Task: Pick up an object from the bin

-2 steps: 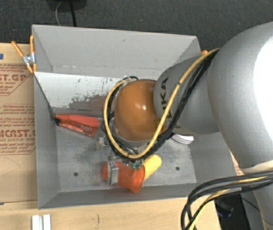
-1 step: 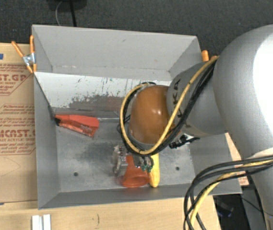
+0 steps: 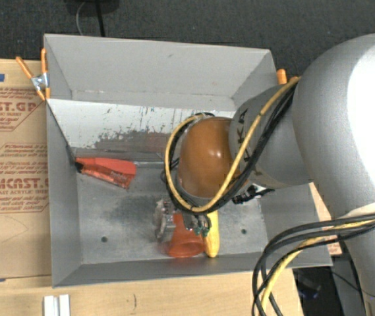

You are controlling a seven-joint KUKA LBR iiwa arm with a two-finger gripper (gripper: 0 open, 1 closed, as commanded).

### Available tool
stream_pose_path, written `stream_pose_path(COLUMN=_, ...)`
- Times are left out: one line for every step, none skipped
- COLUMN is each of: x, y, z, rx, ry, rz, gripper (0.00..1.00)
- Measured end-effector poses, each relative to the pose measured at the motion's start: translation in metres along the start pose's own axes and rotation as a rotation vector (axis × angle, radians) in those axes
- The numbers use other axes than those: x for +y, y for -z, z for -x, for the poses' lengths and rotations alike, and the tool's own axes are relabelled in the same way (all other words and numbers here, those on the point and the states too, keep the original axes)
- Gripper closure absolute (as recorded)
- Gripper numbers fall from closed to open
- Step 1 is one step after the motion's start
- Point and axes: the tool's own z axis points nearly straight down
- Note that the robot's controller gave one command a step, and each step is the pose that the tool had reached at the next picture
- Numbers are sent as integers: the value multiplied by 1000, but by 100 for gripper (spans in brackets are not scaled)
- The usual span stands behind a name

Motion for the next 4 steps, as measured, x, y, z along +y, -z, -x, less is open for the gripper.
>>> stream_pose_path(x=-8, y=9, z=-5, rx=2, ry=21, rz=0, gripper=100)
stream_pose_path(x=-28, y=28, z=-11, rx=1, ry=20, rz=0, gripper=100)
stream_pose_path(x=-51, y=46, z=-14, rx=1, ry=117, rz=0, gripper=100)
stream_pose_path(x=-64, y=59, z=-23, rx=2, ry=55, rz=1, gripper=0)
